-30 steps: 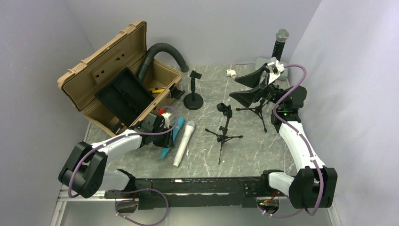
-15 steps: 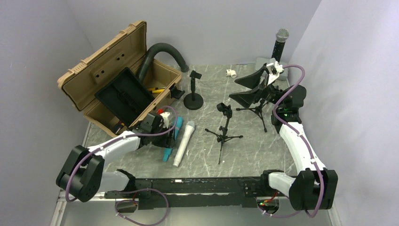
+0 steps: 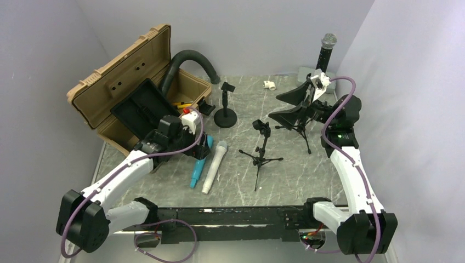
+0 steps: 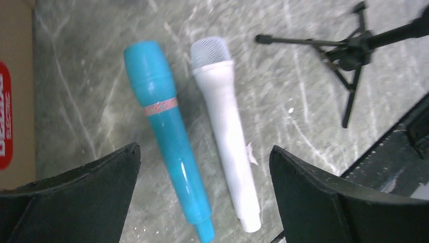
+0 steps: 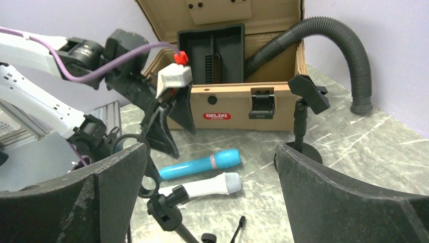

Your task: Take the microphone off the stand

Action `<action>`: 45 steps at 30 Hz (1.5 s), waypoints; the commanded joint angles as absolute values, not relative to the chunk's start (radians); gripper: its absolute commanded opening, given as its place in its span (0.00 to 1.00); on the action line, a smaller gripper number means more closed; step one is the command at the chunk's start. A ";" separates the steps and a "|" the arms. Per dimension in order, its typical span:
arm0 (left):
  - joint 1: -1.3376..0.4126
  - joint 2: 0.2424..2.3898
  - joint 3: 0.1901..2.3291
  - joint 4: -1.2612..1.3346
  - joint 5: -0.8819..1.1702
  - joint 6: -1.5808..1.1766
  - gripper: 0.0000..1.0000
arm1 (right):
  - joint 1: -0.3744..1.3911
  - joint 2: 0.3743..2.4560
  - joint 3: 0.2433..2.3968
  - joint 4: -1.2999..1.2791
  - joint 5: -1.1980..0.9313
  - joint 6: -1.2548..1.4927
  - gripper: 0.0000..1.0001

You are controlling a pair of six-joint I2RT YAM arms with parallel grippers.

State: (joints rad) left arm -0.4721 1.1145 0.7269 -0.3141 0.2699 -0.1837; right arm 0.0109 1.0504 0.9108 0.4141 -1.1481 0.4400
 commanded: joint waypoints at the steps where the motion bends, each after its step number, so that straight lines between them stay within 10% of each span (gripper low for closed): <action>1: -0.469 1.082 0.831 -0.334 0.403 -0.081 0.99 | 0.005 0.981 0.970 0.163 -1.188 0.240 1.00; 14: -0.469 1.109 1.035 -0.370 0.532 0.081 0.99 | 0.005 0.844 0.926 -0.459 -1.170 -0.362 1.00; 34: -0.469 1.185 1.048 -0.317 0.589 0.107 0.99 | 0.189 0.973 0.646 0.086 -1.098 -0.240 0.95; 45: -0.470 1.213 1.026 -0.246 0.655 0.092 0.99 | 0.225 1.006 0.657 0.192 -1.027 -0.199 0.49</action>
